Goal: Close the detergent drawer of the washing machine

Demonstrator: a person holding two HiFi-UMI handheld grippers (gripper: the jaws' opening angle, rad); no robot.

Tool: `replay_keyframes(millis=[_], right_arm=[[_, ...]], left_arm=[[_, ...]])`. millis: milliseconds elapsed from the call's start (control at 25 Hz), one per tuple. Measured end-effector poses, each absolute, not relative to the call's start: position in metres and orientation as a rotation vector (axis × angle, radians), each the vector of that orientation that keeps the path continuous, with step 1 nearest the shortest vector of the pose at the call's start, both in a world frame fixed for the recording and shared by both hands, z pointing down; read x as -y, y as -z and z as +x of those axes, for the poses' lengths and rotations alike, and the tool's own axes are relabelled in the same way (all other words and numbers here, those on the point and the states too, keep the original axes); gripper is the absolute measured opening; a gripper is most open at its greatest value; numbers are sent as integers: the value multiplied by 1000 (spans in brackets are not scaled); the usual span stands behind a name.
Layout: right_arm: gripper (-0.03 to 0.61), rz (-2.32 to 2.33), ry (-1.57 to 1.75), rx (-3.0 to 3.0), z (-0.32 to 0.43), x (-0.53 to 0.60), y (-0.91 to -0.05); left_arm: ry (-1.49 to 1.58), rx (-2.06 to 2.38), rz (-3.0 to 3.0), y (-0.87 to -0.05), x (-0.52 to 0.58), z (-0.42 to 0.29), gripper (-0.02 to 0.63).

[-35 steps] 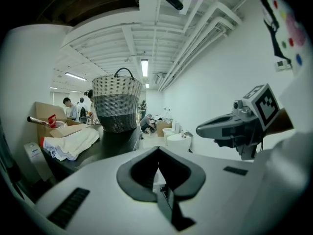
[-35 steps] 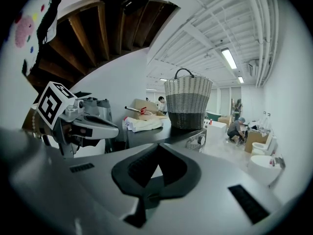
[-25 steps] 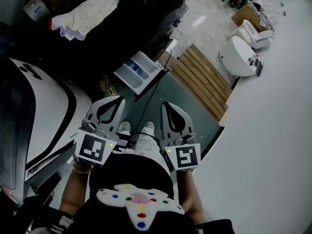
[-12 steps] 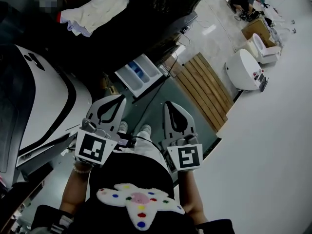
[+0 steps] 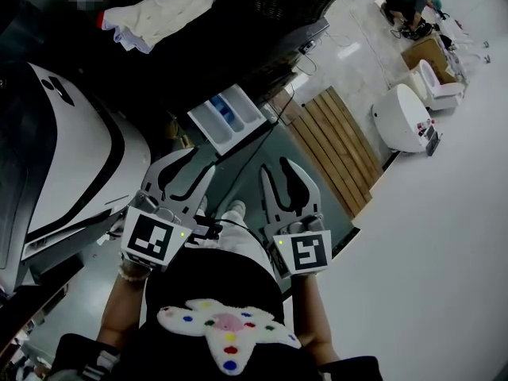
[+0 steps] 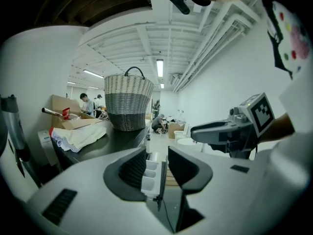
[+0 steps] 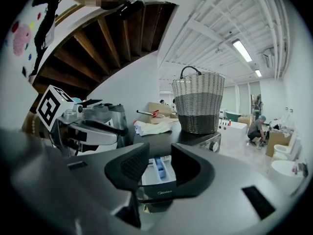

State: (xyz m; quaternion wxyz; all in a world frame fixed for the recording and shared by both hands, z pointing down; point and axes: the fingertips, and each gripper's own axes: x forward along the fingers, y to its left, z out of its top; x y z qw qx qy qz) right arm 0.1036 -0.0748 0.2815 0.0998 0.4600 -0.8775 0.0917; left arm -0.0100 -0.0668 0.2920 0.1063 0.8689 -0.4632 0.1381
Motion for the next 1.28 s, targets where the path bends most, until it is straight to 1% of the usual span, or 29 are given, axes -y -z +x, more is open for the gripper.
replay_keyframes(millis=[240, 840, 1280], right_arm=[[150, 1320, -279, 2581, 106, 78, -292], [167, 1163, -294, 2571, 116, 97, -345], [177, 1042, -306, 2552, 131, 116, -404]], left_arm=[[-434, 1396, 2526, -300, 66, -10, 140], [-494, 1467, 2345, -361, 58, -7, 140], [-527, 1527, 2245, -406, 51, -3, 143]])
